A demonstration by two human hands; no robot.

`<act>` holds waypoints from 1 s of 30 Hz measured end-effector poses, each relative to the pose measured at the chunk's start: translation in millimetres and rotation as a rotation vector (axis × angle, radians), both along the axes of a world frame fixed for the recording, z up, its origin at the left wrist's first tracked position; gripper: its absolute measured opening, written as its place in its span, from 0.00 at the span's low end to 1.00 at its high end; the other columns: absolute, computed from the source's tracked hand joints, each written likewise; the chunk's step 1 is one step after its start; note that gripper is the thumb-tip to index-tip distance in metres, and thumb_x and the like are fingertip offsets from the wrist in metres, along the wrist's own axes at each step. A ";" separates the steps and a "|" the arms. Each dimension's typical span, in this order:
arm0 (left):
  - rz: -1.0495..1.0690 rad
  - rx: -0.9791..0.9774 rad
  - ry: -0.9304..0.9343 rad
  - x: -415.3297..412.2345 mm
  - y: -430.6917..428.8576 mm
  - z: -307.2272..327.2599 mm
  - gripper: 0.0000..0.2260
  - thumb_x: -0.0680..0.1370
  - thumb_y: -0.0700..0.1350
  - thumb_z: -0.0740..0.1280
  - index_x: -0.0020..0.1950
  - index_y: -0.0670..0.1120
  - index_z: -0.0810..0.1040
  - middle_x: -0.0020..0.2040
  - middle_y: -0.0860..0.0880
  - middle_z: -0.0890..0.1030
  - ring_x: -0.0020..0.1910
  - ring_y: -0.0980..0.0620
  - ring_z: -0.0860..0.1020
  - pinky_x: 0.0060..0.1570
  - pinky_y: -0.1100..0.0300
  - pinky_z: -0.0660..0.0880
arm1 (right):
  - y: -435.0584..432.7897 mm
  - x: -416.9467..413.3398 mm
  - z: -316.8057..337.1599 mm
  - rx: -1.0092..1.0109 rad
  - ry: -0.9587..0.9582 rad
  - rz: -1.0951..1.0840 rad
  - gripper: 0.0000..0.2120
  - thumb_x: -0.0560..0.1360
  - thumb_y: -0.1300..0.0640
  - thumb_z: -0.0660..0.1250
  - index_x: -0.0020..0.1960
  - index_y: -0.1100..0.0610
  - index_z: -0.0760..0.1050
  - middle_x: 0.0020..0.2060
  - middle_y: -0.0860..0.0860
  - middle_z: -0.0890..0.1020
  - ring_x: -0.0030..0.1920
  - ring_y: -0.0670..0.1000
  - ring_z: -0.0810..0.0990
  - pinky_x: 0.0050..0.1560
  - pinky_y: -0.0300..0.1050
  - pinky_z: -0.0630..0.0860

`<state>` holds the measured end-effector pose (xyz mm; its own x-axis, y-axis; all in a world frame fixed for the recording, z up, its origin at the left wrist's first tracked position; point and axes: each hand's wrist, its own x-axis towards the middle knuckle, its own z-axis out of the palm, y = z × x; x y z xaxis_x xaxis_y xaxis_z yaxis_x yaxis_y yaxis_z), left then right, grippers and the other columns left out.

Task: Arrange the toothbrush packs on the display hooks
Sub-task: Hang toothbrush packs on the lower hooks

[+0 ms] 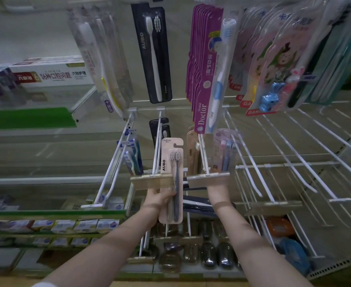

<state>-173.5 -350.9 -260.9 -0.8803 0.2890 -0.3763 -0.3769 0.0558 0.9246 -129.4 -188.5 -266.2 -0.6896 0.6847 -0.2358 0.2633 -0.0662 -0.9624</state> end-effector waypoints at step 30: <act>-0.171 -0.163 0.106 8.8 25.9 -7.3 0.25 0.73 0.41 0.71 0.68 0.43 0.67 0.65 0.44 0.74 0.64 0.44 0.72 0.65 0.48 0.69 | -9.6 45.8 -16.5 -0.162 0.033 -0.017 0.10 0.77 0.64 0.62 0.56 0.52 0.71 0.57 0.57 0.79 0.58 0.58 0.77 0.64 0.58 0.71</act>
<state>-164.8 -325.0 -268.2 -0.8609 0.3800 -0.3384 -0.2509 0.2615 0.9320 -83.5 -198.1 -282.7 -0.6874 0.6512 -0.3216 0.2291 -0.2258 -0.9469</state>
